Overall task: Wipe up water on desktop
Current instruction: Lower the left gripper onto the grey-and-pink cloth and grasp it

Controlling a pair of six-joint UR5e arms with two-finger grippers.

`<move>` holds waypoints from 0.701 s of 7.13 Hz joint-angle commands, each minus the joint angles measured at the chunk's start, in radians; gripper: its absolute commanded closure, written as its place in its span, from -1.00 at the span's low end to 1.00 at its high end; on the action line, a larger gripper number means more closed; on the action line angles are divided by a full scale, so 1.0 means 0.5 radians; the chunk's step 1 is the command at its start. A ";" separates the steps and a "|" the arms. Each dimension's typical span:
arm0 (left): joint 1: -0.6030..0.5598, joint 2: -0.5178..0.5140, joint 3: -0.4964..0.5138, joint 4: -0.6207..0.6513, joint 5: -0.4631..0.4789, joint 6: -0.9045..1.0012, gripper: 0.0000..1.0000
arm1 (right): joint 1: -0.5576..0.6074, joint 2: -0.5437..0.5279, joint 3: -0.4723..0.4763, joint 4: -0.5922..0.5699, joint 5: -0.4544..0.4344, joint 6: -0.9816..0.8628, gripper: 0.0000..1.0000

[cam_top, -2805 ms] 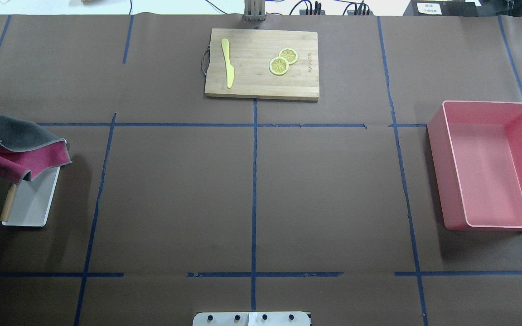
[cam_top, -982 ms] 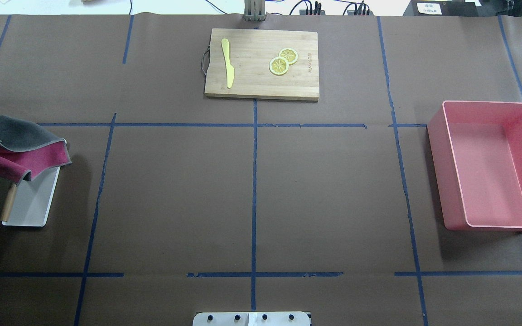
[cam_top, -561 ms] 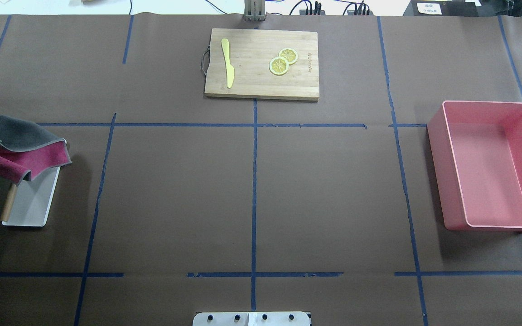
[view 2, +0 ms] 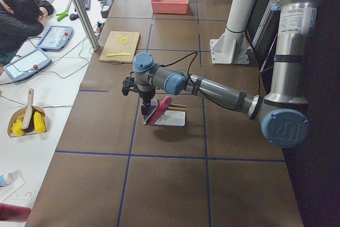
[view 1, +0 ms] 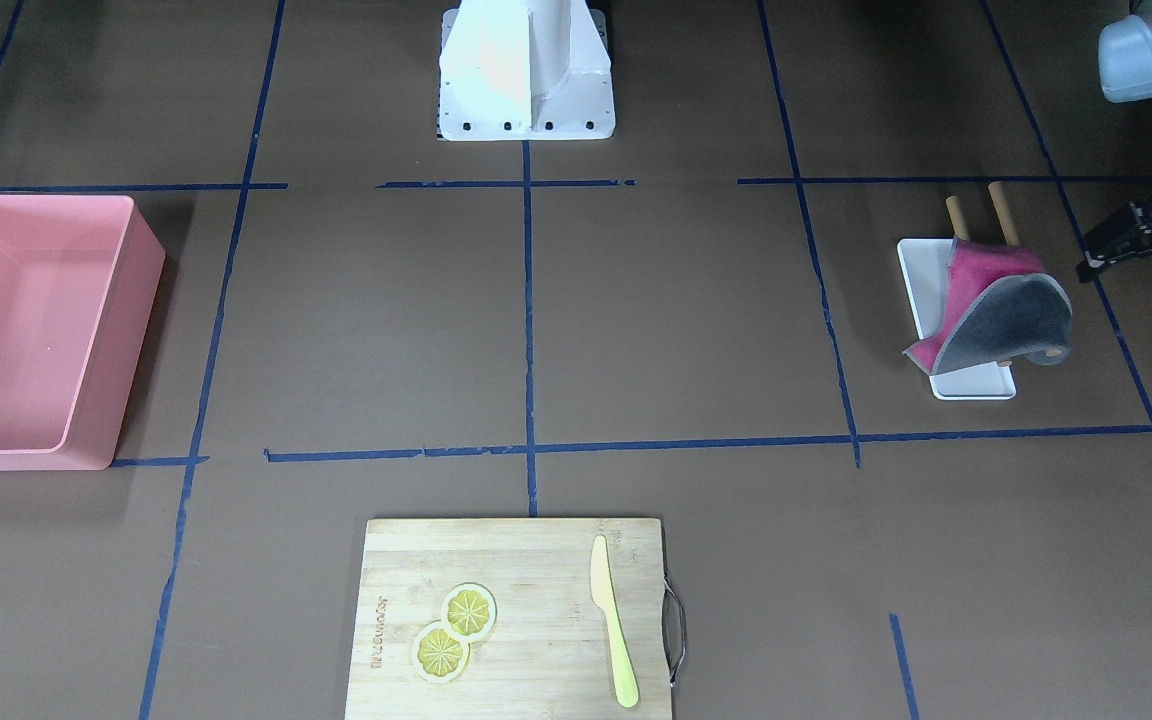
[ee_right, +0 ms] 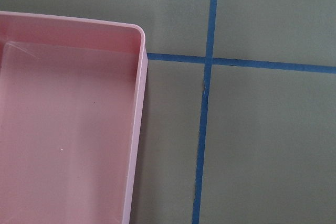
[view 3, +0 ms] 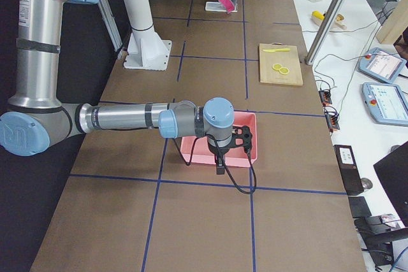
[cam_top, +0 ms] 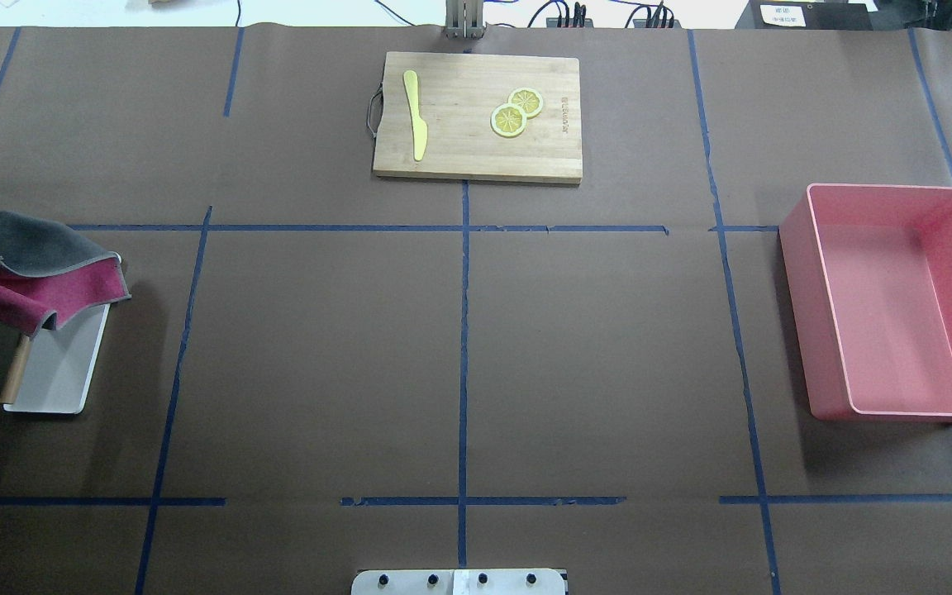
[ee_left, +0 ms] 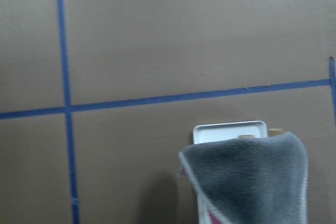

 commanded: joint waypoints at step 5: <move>0.153 -0.006 0.071 -0.039 -0.001 -0.096 -0.73 | 0.000 -0.003 0.000 0.000 0.015 0.000 -1.00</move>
